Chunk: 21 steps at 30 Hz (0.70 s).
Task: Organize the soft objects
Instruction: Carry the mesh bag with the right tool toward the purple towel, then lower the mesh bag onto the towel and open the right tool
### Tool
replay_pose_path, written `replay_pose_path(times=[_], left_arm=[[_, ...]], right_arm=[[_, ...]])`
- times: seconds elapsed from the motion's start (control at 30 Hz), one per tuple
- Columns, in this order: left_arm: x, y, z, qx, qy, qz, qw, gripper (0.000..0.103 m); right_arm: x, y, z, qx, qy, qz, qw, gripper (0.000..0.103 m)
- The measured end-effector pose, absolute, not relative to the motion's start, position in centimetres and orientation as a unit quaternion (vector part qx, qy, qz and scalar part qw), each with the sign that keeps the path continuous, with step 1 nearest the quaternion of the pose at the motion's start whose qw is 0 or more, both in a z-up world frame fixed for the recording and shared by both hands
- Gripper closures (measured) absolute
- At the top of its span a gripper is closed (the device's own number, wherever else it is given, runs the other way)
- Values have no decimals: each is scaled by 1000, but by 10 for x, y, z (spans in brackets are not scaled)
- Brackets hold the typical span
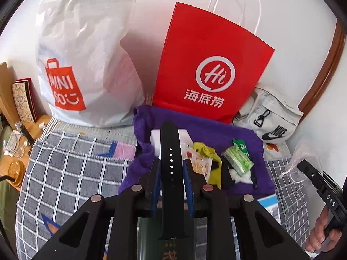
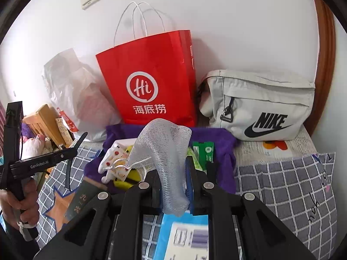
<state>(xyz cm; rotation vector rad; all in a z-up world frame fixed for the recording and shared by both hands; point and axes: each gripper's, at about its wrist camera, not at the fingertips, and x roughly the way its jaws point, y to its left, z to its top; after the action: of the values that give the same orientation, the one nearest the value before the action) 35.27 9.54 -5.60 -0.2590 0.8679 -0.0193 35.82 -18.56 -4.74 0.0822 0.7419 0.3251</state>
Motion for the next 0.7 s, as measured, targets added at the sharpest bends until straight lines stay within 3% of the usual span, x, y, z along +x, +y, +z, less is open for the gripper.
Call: replay_pose_path(times=[0.4, 0.7], left_arm=[[397, 91, -63, -124, 419, -14, 899, 83], [422, 105, -89, -137, 437, -15, 889, 83]], right_arm=[[408, -191, -59, 53, 365, 149, 917, 87], [440, -192, -107, 60, 407, 139, 901, 87]])
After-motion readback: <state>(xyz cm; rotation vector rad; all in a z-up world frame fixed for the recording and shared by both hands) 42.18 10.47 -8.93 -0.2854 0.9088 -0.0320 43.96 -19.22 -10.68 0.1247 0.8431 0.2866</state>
